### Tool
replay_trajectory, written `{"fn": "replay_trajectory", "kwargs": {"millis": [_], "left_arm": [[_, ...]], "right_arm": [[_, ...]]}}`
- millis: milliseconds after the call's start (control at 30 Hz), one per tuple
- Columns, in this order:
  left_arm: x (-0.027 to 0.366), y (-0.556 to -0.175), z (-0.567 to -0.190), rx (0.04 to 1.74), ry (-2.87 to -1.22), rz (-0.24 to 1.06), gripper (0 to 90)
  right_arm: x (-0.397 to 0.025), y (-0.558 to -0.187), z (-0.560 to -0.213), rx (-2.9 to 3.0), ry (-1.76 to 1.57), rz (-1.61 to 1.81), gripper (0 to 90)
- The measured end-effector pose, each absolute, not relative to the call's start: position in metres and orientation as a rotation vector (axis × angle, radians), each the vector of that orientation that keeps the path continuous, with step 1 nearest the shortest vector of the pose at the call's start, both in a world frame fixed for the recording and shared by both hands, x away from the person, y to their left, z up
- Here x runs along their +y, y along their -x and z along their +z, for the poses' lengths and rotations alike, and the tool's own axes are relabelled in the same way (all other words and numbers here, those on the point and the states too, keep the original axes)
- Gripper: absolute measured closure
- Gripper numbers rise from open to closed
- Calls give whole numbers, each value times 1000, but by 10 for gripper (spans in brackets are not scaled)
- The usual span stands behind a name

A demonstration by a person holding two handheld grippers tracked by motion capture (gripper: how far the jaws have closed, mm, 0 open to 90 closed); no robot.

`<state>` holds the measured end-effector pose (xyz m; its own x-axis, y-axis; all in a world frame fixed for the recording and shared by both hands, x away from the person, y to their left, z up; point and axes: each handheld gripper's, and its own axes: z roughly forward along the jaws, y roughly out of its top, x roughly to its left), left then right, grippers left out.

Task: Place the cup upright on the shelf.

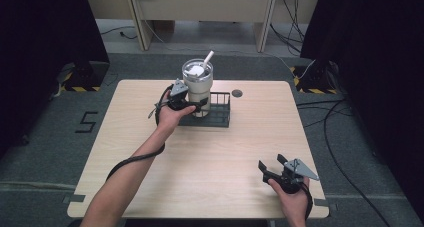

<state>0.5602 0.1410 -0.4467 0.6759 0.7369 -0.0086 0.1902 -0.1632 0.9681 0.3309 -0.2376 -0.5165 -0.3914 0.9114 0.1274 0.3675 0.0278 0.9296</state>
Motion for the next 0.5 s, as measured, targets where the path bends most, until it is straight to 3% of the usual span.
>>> {"fn": "replay_trajectory", "kwargs": {"millis": [500], "left_arm": [[157, -545, -439, 739, -1718, 576, 143]], "right_arm": [[-237, -331, -516, 1795, -1294, 1354, 192]]}}
